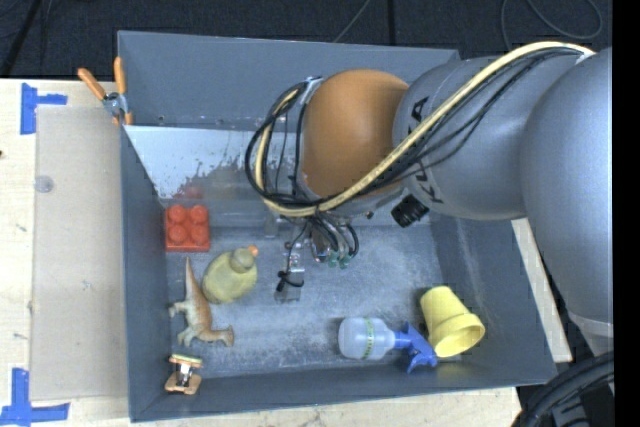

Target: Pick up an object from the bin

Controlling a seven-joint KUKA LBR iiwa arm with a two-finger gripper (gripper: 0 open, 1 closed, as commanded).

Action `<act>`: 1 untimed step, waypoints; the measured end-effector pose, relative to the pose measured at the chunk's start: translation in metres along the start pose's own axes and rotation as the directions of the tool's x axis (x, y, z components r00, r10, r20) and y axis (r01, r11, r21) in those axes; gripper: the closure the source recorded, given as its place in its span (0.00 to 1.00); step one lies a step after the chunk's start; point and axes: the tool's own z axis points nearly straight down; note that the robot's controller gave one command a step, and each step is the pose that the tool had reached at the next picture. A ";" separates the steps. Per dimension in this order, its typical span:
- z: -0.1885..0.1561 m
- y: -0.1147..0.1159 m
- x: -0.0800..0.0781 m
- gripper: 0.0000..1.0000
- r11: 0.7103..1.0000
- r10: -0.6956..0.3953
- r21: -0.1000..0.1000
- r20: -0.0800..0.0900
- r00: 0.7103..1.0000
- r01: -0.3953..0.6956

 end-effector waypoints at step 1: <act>-0.005 0.000 -0.002 0.00 1.000 0.003 -0.001 0.007 1.000 -0.003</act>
Offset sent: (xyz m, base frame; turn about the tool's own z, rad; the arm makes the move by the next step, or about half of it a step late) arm -0.0309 0.0447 -0.0709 -0.2484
